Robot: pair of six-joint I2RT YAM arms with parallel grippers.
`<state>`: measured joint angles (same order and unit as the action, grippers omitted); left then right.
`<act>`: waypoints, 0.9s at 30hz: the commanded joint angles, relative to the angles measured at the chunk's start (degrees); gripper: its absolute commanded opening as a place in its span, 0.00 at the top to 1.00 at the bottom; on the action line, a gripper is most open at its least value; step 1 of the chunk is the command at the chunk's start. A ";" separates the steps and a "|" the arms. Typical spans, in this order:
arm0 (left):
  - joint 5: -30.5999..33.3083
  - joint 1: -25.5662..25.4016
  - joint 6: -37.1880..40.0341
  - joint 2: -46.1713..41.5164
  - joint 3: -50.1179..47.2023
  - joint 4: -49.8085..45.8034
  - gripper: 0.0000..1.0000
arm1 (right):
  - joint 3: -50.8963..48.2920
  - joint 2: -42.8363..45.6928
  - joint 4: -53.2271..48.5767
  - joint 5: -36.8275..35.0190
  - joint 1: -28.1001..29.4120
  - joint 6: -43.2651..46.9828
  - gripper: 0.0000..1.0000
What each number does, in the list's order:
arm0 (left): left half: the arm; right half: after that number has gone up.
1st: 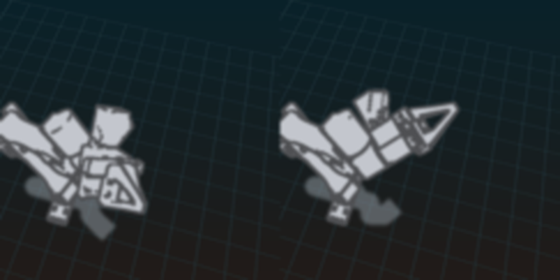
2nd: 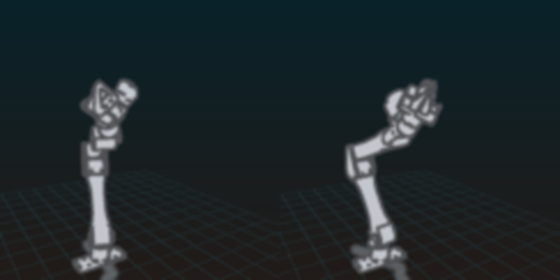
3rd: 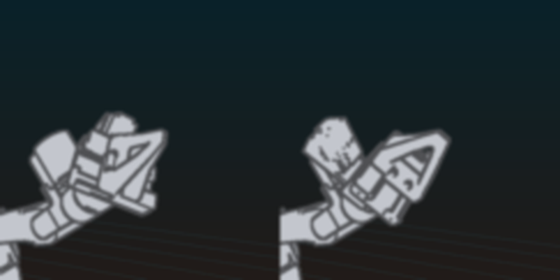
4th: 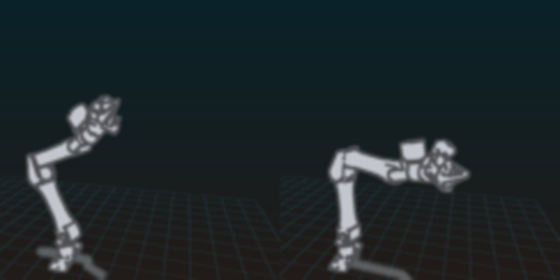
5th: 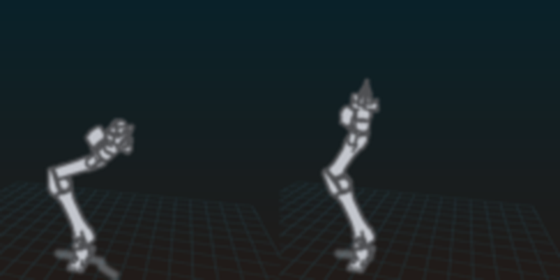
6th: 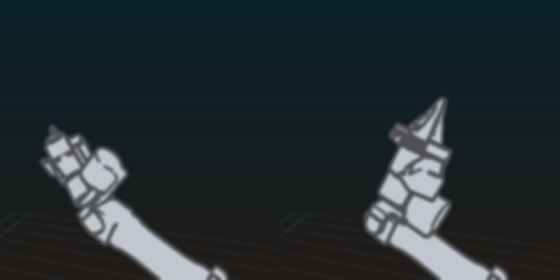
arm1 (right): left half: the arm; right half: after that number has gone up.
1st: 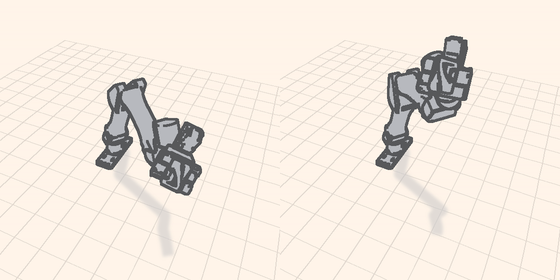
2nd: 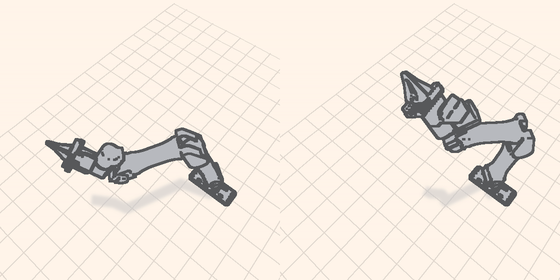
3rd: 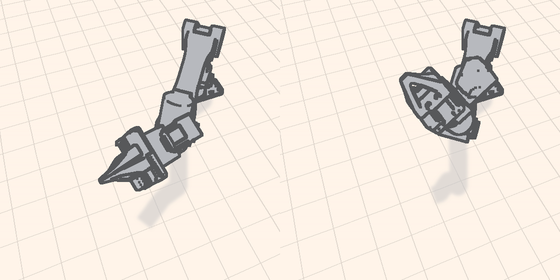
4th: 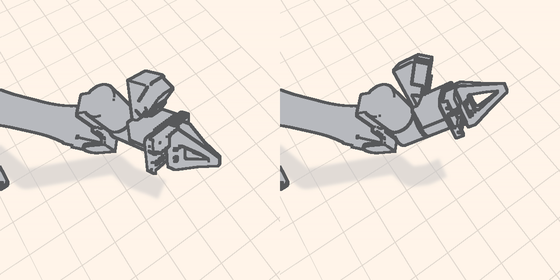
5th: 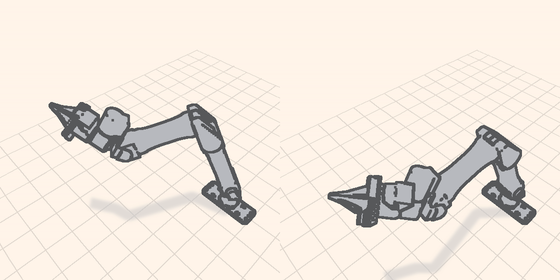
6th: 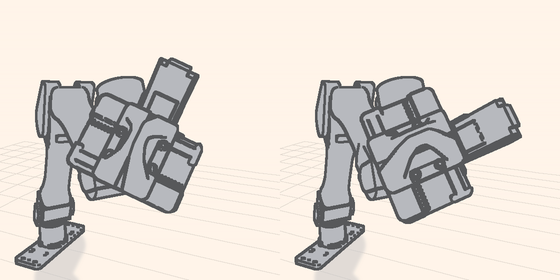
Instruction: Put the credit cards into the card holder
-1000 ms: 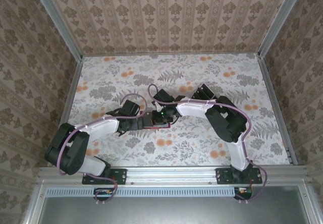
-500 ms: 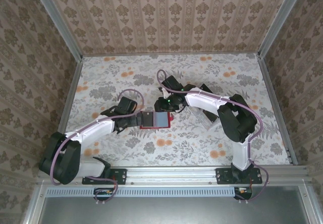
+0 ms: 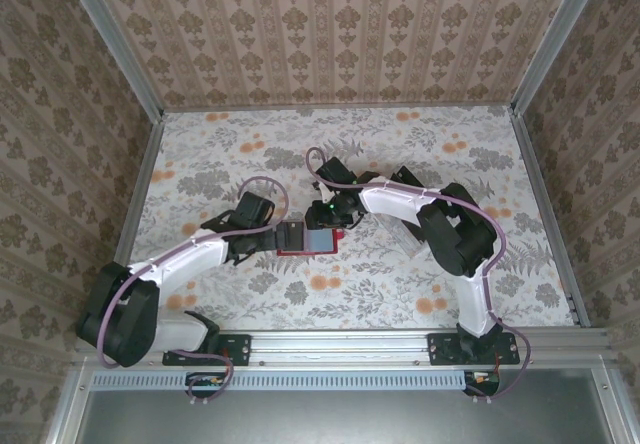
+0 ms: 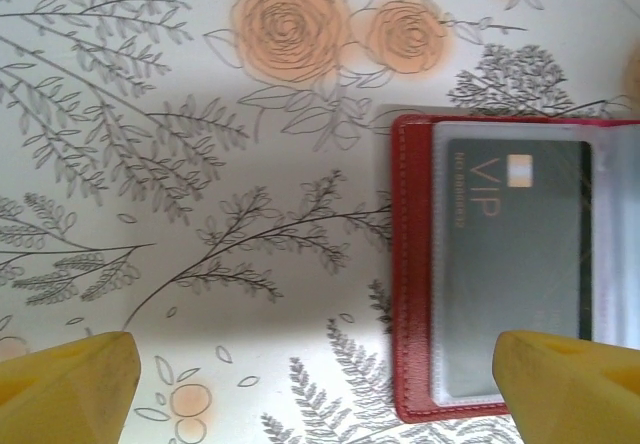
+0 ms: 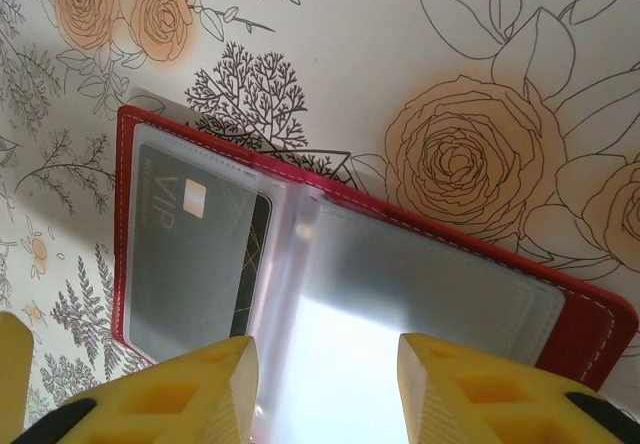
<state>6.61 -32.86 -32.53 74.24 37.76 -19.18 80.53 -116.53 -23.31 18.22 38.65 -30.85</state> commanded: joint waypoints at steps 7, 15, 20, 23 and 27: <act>-0.90 -4.22 -0.24 0.16 -1.10 4.06 0.00 | 0.76 -3.26 1.03 1.55 1.77 -2.10 0.56; -0.53 -5.80 -0.60 1.78 -0.07 4.50 0.00 | 1.52 -2.82 1.03 2.01 2.00 -2.68 0.56; 1.32 -5.47 -1.25 1.35 0.31 3.16 0.00 | -2.25 4.20 2.70 -0.32 2.04 -4.78 0.56; 2.18 -4.32 -1.51 0.92 0.27 2.26 0.00 | -6.00 9.68 3.36 -2.40 2.37 -6.74 0.56; 1.17 -1.87 -1.05 0.55 0.29 1.43 0.00 | -11.36 15.10 2.90 -5.46 3.59 -10.30 0.56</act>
<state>7.33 -36.32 -33.01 75.64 37.21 -15.53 71.99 -105.47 -20.14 16.21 41.17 -37.47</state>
